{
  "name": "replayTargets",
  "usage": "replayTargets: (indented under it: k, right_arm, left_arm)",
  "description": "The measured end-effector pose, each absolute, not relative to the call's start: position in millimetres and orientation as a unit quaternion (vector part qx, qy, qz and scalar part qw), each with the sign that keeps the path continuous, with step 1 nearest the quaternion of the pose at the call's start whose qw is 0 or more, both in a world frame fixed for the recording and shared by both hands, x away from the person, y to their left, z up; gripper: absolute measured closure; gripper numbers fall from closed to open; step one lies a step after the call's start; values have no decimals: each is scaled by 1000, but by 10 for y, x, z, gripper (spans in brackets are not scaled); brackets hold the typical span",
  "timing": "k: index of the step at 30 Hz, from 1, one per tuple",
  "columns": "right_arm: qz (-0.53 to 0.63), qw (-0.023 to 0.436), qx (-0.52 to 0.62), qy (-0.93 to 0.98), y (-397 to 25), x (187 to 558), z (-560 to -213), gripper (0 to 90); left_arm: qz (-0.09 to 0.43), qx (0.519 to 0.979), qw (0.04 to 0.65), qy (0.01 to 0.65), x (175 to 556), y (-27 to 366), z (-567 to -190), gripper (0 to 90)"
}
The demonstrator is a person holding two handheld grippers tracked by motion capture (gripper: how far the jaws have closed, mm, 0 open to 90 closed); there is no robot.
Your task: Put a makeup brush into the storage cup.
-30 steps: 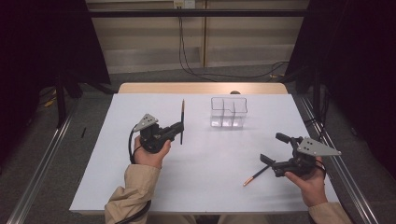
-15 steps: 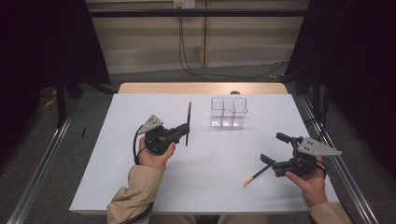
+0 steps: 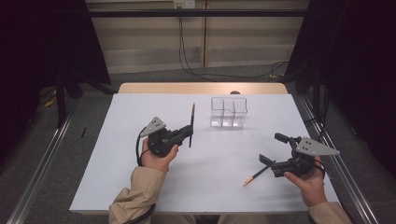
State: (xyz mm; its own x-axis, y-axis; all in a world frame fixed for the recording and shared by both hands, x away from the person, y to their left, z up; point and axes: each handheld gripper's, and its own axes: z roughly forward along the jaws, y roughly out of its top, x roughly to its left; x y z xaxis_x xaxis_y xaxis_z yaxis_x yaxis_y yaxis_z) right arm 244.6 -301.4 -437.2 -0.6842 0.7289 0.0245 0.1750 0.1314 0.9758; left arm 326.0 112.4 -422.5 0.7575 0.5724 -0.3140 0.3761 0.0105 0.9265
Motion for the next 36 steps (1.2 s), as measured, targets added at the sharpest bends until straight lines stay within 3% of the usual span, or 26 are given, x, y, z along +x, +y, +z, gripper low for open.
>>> replayTargets:
  k: [18,36]
  right_arm:
    - [572,228,312,724,-2860,2593,-4305,0]
    - [585,171,321,725,-2654,2793,-4294,11]
  left_arm:
    - [72,695,642,316,3214,1062,-4230,839]
    - [58,706,637,303,3187,926,-4344,839]
